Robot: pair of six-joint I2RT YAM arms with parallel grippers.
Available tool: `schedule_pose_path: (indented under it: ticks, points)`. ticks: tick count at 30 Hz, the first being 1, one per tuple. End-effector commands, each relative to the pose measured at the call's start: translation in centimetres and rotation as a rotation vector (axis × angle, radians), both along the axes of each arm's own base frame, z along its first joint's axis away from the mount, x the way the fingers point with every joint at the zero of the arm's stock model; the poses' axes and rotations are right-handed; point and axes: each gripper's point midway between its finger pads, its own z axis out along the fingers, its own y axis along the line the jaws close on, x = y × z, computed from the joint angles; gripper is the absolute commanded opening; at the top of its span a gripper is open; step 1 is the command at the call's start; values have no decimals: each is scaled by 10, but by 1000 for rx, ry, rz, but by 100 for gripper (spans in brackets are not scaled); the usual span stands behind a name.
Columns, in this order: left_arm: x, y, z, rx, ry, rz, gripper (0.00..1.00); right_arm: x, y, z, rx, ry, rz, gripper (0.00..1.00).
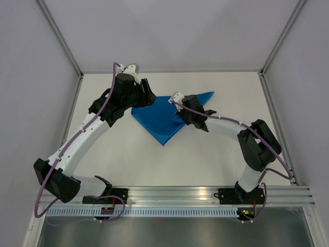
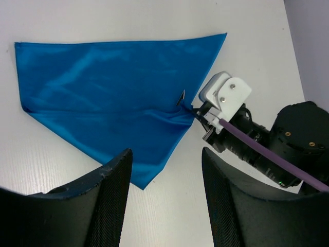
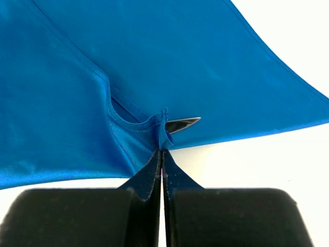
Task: Fold the napkin, place the utensils inside, and roll it up
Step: Fold the napkin
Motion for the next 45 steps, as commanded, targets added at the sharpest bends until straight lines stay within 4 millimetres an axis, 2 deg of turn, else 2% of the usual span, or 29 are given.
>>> schedule_pose_path:
  ticks: [1, 10, 12, 13, 17, 18, 19, 21, 22, 25, 26, 27, 28, 29, 30, 31, 32, 34, 35, 36, 41, 42, 43, 45]
  points:
    - [4, -18, -14, -19, 12, -70, 61, 7, -1, 0, 30, -15, -7, 0]
    - [4, -42, -86, -17, 163, -154, 61, 13, -5, -13, 33, 19, -20, 2]
    - [5, -46, -93, -20, 176, -164, 61, 14, -6, -18, 36, 38, -27, 11]
    - [5, -49, -100, -18, 189, -175, 61, 15, -8, -20, 38, 52, -29, 23]
    - [7, -57, -117, -15, 218, -194, 61, 25, -17, -15, 65, 89, -65, 43]
    - [6, -59, -120, -13, 223, -200, 61, 28, -18, -12, 84, 105, -68, 45]
    - [6, -61, -127, -8, 236, -205, 61, 39, -22, -1, 121, 105, -88, 47]
    - [6, -67, -132, -14, 242, -219, 61, 48, -40, 2, 137, 137, -137, 53]
    - [5, -71, -138, -13, 254, -229, 61, 54, -43, 11, 159, 147, -146, 55]
    - [5, -81, -148, -15, 268, -252, 61, 73, -64, 29, 222, 147, -203, 58]
    - [6, -84, -160, -6, 289, -256, 61, 74, -71, 24, 222, 181, -222, 58]
    - [6, -89, -162, -13, 292, -264, 61, 81, -87, 24, 237, 192, -258, 58]
    - [6, -92, -167, -14, 300, -269, 61, 87, -93, 29, 259, 193, -273, 58]
    - [6, -95, -176, -13, 318, -275, 60, 86, -96, 21, 278, 243, -284, 58]
    - [8, -99, -179, -15, 320, -277, 60, 91, -112, 19, 297, 260, -319, 58]
    - [10, -102, -181, -20, 321, -280, 60, 94, -119, 13, 306, 289, -342, 59]
    - [11, -105, -184, -23, 324, -285, 60, 96, -122, 11, 331, 312, -346, 59]
    - [15, -112, -193, -28, 338, -289, 60, 106, -141, 4, 370, 350, -407, 59]
    - [18, -114, -195, -31, 340, -287, 60, 108, -141, 3, 409, 377, -413, 59]
    - [21, -119, -200, -28, 346, -291, 60, 112, -153, -1, 429, 388, -443, 59]
    - [28, -127, -208, -38, 356, -285, 59, 129, -162, -26, 529, 481, -500, 61]
    - [27, -128, -209, -40, 360, -286, 59, 135, -175, -26, 564, 485, -534, 62]
    - [27, -127, -209, -38, 361, -285, 59, 137, -175, -36, 578, 506, -543, 62]
    - [26, -126, -209, -36, 361, -284, 59, 142, -176, -37, 632, 527, -553, 63]
